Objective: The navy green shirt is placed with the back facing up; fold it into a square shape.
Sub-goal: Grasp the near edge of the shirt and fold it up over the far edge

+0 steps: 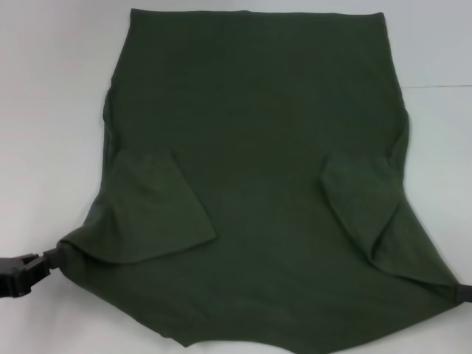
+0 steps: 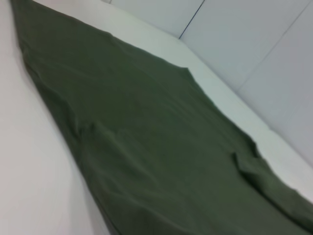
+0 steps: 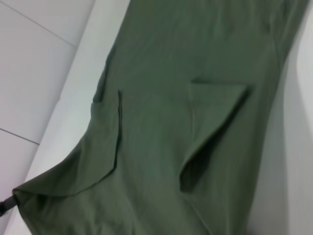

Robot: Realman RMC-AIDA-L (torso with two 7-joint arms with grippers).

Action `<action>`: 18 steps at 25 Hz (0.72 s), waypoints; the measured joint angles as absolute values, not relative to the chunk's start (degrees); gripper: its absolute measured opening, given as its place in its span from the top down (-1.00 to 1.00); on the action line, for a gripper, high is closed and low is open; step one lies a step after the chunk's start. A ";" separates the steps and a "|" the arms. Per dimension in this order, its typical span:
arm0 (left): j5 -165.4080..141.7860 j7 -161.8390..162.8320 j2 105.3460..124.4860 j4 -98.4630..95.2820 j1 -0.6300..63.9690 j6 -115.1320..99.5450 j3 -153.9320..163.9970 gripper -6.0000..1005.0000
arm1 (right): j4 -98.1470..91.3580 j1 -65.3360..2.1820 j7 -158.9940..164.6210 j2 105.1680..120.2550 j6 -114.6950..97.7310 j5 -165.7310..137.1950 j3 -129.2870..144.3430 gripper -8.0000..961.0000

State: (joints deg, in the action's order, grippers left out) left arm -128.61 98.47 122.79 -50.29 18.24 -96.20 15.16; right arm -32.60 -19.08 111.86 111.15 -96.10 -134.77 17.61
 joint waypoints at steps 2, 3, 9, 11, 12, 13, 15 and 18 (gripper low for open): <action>-128.60 98.68 122.79 -50.27 18.11 -97.37 14.76 0.99 | -32.63 -17.98 110.39 110.99 -96.97 -134.76 16.35 0.90; -128.59 98.80 122.79 -50.24 17.91 -98.45 14.44 0.99 | -32.66 -17.45 109.81 110.88 -97.18 -134.76 15.89 0.90; -128.67 100.18 123.08 -50.14 16.57 -102.20 13.84 0.99 | -33.10 -15.07 107.76 110.40 -98.72 -134.73 14.42 0.91; -128.91 100.76 123.18 -49.83 15.47 -103.74 13.82 0.99 | -34.10 -14.25 107.67 110.37 -99.43 -134.73 13.94 0.91; -128.91 100.76 123.18 -49.83 15.47 -103.74 13.82 0.99 | -34.70 -13.84 107.65 110.38 -99.79 -134.73 13.68 0.91; -128.96 100.94 123.18 -49.69 15.22 -104.11 13.82 0.99 | -35.19 -13.47 107.61 110.37 -100.16 -134.73 13.36 0.91; -129.21 101.31 123.27 -49.50 14.53 -104.91 13.96 0.99 | -36.17 -12.65 107.52 110.38 -100.95 -134.75 12.87 0.91; -130.14 101.45 123.63 -49.47 13.64 -106.50 14.00 0.99 | -37.04 -11.51 107.44 110.38 -101.59 -134.75 12.64 0.91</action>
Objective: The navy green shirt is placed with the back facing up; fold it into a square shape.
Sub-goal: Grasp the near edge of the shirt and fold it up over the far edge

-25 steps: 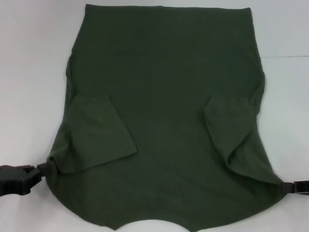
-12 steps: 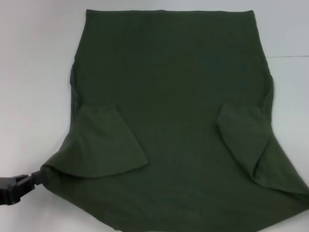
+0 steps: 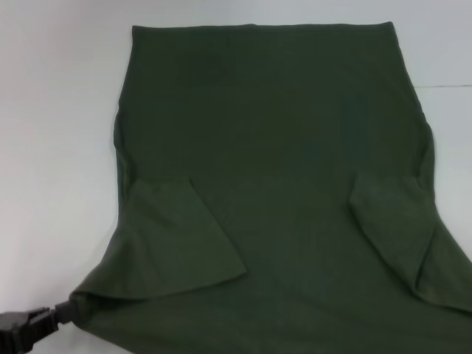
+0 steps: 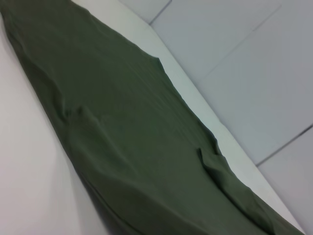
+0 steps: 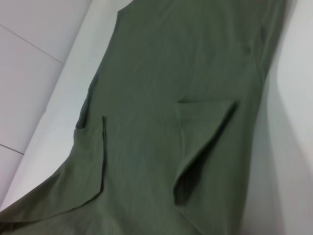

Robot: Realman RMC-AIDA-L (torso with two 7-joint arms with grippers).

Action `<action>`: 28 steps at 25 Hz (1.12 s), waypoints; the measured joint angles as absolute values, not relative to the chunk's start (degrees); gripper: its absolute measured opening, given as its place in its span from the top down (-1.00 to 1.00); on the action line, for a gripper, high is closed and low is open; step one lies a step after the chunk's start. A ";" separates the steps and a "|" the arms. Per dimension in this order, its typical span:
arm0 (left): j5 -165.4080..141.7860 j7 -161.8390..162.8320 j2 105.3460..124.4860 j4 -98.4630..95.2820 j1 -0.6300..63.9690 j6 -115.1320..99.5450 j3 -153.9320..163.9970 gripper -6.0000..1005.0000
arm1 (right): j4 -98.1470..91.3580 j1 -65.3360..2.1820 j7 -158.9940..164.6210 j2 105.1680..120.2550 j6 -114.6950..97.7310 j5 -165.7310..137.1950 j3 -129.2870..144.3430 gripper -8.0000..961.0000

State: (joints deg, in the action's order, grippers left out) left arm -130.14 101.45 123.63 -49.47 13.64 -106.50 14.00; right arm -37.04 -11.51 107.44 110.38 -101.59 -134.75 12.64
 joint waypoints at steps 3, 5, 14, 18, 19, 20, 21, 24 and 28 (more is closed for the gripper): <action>-130.57 101.55 123.85 -49.26 12.94 -107.72 13.87 0.99 | -37.17 -10.37 106.96 110.18 -101.92 -134.90 12.12 0.91; -130.60 101.57 123.92 -49.00 12.52 -108.38 13.88 0.99 | -37.18 -9.58 106.45 110.05 -102.26 -135.07 11.48 0.90; -131.39 101.54 124.10 -48.77 11.51 -110.40 13.67 0.99 | -37.18 -7.23 104.58 109.87 -103.71 -135.28 8.55 0.90; -131.12 101.62 123.82 -47.97 13.48 -110.40 13.64 0.99 | -37.18 -8.11 104.51 109.77 -103.78 -135.06 6.64 0.91; -130.87 101.66 123.59 -47.61 14.38 -110.27 13.63 0.99 | -37.18 -8.64 104.53 109.76 -103.71 -134.97 5.72 0.91; -130.60 101.72 123.23 -47.25 15.63 -109.82 13.61 0.99 | -37.17 -9.31 104.62 109.77 -103.58 -134.88 4.67 0.91; -130.48 101.74 122.91 -46.80 16.60 -109.35 13.56 0.99 | -37.10 -10.28 104.79 109.76 -103.25 -134.73 3.58 0.91; -130.01 101.75 121.18 -44.19 20.82 -107.08 13.15 0.99 | -36.61 -13.53 105.10 109.76 -102.32 -134.36 1.32 0.91; -129.92 101.74 118.23 -39.67 27.31 -102.20 13.23 0.99 | -36.40 -18.64 106.59 109.83 -99.04 -134.17 0.13 0.91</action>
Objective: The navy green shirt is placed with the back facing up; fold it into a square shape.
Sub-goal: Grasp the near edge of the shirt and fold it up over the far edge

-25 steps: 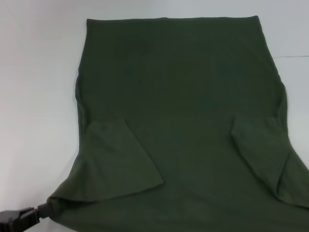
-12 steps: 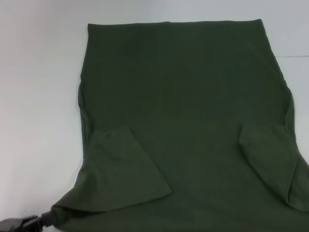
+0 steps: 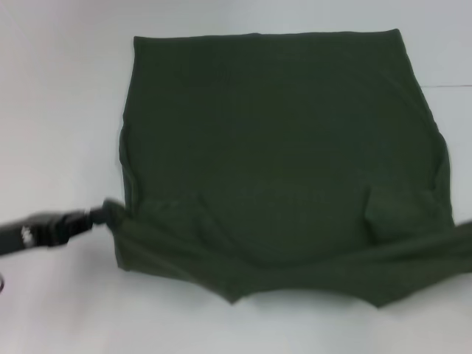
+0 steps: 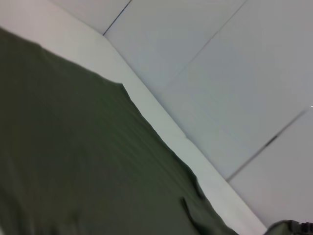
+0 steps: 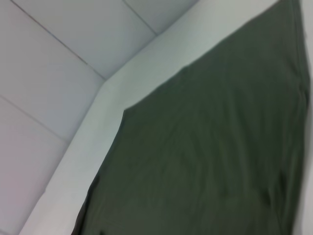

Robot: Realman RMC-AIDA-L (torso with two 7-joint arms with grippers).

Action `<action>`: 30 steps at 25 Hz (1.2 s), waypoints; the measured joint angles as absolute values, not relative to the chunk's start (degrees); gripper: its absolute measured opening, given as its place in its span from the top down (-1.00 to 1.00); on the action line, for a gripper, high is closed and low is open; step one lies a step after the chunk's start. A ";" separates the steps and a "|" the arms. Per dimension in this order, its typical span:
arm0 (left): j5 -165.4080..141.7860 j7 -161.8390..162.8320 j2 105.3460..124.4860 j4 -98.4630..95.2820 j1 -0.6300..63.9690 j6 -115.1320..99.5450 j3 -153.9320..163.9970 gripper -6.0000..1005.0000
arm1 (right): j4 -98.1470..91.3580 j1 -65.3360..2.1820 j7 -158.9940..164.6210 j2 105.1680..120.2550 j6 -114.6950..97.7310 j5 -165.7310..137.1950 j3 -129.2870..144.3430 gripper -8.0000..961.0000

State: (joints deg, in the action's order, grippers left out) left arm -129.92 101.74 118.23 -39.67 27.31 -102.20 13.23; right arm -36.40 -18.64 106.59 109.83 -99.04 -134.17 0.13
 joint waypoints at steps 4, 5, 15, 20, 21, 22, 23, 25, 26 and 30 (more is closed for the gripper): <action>-129.90 101.75 115.69 -36.69 34.48 -95.04 13.50 0.99 | -36.18 -23.38 108.01 110.13 -93.89 -133.30 0.14 0.91; -129.90 101.80 114.96 -35.44 37.05 -91.03 13.57 0.99 | -35.59 -25.61 108.29 110.24 -90.68 -132.46 0.37 0.91; -128.53 100.14 115.15 -30.93 44.61 -70.74 14.51 0.99 | -30.14 -33.61 105.23 110.19 -72.94 -127.64 2.18 0.90; -126.56 96.48 115.73 -27.78 47.75 -60.30 15.11 0.99 | -25.61 -38.23 101.47 110.35 -60.27 -123.18 7.02 0.90; -126.17 95.56 115.93 -27.33 48.25 -58.83 15.15 0.99 | -24.56 -39.07 100.52 110.39 -57.93 -122.34 7.84 0.90; -125.45 94.17 116.36 -26.87 48.85 -56.82 15.17 0.99 | -23.53 -39.84 99.48 110.44 -55.55 -121.38 8.54 0.90; -124.25 91.76 117.21 -26.48 49.70 -53.62 15.19 0.99 | -21.43 -41.65 96.57 110.98 -50.62 -119.57 9.78 0.90; -123.63 90.44 117.69 -26.40 50.02 -51.94 15.18 0.99 | -20.55 -42.54 94.77 111.42 -48.07 -118.83 10.17 0.91; -122.90 88.80 118.42 -26.27 50.43 -50.12 15.21 0.99 | -20.07 -43.11 93.74 111.78 -46.68 -118.38 10.30 0.91; -118.51 81.86 120.16 -24.73 51.08 -44.53 15.20 0.99 | -18.78 -44.86 87.96 113.95 -41.09 -114.69 10.40 0.91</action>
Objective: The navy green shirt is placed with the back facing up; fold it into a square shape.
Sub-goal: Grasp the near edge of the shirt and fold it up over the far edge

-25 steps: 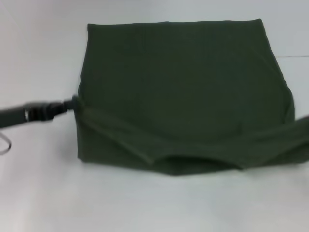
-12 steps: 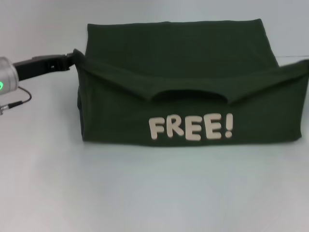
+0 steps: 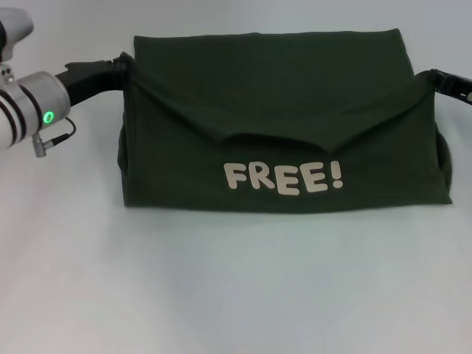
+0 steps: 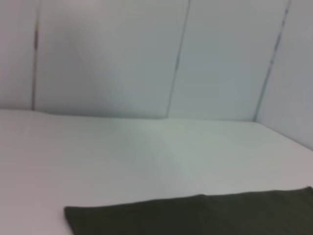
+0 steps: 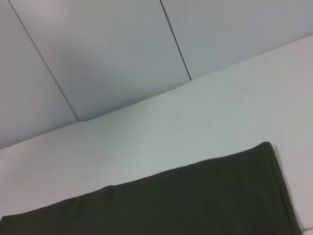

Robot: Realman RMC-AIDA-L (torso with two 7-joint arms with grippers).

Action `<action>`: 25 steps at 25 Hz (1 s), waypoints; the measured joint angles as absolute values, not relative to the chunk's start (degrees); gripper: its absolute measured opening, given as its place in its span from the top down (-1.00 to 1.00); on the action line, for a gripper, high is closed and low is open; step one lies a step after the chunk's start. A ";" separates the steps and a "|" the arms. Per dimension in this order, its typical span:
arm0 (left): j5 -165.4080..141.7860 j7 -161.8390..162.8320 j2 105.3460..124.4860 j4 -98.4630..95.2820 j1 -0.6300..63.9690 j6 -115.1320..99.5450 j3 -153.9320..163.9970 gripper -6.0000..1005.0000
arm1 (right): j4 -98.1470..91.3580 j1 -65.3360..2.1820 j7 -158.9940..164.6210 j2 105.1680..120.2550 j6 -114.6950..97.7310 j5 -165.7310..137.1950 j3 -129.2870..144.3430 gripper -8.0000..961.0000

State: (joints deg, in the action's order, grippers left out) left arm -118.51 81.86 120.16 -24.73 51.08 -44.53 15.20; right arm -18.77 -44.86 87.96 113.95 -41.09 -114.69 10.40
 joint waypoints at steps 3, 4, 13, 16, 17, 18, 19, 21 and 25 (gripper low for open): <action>-112.31 74.22 120.72 -22.57 50.91 -41.99 15.16 0.99 | -18.41 -45.03 84.20 115.07 -38.93 -111.16 10.42 0.91; -110.14 71.24 120.74 -21.26 50.80 -41.43 15.20 0.98 | -18.25 -45.04 83.20 115.34 -38.34 -110.19 10.42 0.91; -107.58 65.25 121.00 -18.48 50.85 -39.06 15.20 0.95 | -15.38 -44.49 78.15 115.79 -36.27 -106.16 10.36 0.90; -107.56 65.16 121.12 -18.43 50.79 -39.02 15.18 0.94 | -15.31 -44.37 77.84 115.99 -36.25 -105.69 10.45 0.91; -107.55 65.16 121.23 -18.49 50.71 -39.01 15.17 0.93 | -15.31 -44.35 77.83 116.12 -36.24 -105.69 10.45 0.91; -107.55 65.17 121.37 -18.65 50.65 -39.00 15.16 0.93 | -15.31 -44.33 77.83 116.24 -36.23 -105.73 10.46 0.91; -107.54 65.18 121.49 -18.79 50.59 -39.00 15.16 0.92 | -15.31 -44.32 77.82 116.34 -36.22 -105.80 10.46 0.88; -107.55 65.18 121.63 -19.02 50.47 -38.98 15.16 0.92 | -15.32 -44.23 77.82 116.43 -36.24 -106.00 10.72 0.82; -107.52 65.38 121.68 -19.20 50.07 -38.93 15.18 0.79 | -15.74 -43.75 77.80 116.45 -36.62 -106.03 12.60 0.71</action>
State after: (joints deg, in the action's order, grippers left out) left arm -107.52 65.38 121.68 -19.20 50.07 -38.93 15.18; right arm -15.74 -43.75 77.81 116.45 -36.62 -106.03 12.60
